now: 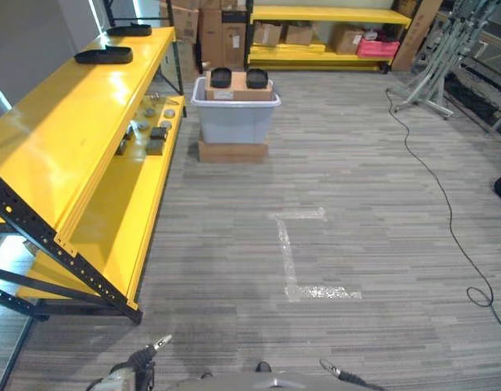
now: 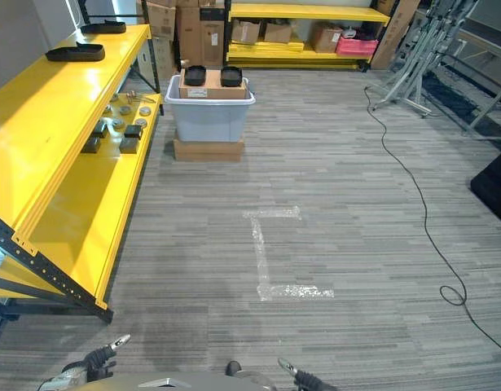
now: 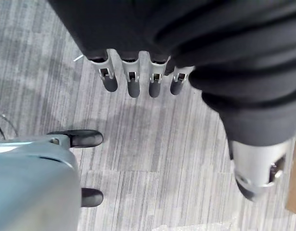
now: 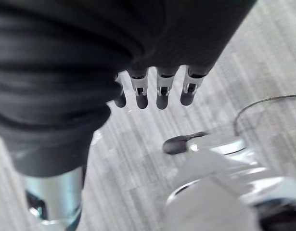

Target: Move parts from the plastic box to the shelf.

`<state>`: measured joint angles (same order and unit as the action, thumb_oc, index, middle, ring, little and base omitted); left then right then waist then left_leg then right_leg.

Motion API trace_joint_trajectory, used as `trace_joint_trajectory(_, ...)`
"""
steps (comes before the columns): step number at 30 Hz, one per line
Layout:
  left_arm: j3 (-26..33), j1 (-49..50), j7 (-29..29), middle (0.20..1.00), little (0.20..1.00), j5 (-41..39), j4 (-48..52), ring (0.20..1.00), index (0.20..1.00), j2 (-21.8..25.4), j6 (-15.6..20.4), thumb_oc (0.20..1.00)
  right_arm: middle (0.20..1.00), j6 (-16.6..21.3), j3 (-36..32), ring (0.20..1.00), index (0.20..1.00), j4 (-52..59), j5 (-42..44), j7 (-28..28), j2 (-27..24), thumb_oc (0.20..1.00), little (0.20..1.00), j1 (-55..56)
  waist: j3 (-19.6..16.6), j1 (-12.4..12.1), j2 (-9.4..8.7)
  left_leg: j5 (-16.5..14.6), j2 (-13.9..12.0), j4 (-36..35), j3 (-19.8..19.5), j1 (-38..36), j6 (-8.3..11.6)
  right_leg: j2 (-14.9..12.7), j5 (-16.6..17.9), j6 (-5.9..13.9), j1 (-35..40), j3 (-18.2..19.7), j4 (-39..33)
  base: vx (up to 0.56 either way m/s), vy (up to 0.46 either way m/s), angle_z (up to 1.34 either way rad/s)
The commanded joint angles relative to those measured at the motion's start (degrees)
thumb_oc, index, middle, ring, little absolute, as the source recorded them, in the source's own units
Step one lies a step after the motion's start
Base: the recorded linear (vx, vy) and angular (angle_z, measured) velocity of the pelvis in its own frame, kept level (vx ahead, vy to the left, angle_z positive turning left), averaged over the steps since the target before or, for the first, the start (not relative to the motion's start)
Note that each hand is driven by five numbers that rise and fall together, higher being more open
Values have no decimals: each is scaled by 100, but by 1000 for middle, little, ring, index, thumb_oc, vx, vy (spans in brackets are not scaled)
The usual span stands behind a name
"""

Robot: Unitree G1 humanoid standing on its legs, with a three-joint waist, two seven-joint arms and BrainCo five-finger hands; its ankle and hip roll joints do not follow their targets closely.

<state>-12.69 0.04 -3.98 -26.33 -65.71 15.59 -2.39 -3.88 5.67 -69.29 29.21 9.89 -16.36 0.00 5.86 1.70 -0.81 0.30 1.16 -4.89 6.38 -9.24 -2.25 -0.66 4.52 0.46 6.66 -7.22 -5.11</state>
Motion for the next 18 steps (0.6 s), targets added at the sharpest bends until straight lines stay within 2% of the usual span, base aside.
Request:
trace_joint_trajectory(1,67,-356,307,1000,1000,24,-333,1000,1000,-84,510,1000,1000,470,216,1000,1000,-232,-234,139,-157,1000,1000,-300,72,-22,55,-475,39,16,305,-60,-8,-55,-660,276,280,-184,87,0,0,0)
trace_joint_trajectory(3,90,-366,378,1000,1000,3,-314,1000,1000,-54,712,1000,1000,544,262,1000,1000,-191,-315,-7,-166,1000,1000,-297,67,-33,42,-480,52,24,291,-65,-12,-60,-661,278,293,-183,85,0,0,0)
trace_joint_trajectory(4,117,-391,452,1000,1000,47,-272,1000,1000,-15,838,1000,1000,460,247,1000,1000,-196,6,10,-217,1000,1000,-284,65,-51,28,-489,57,30,269,-71,-17,-62,-668,278,308,-194,85,0,0,0)
trace_joint_trajectory(7,87,-452,541,1000,1000,377,-206,1000,1000,57,944,1000,1000,366,165,1000,1000,-212,62,20,-274,1000,1000,-289,84,-71,16,-500,70,41,242,-71,-29,-64,-677,281,310,-207,101,-3,-3,1)
trace_joint_trajectory(13,-39,-455,583,1000,1000,666,-169,1000,1000,133,994,1000,1000,464,-49,1000,1000,-406,265,-96,-322,1000,1000,-223,89,-99,40,-513,86,11,196,-107,-42,-88,-686,303,328,-268,104,10,3,5)
trace_joint_trajectory(18,-176,-439,526,1000,1000,939,-179,1000,1000,108,970,1000,1000,279,-56,1000,1000,-434,461,52,-240,1000,1000,-225,104,-111,61,-506,101,22,191,-79,-55,-115,-685,322,298,-283,126,3,5,1)
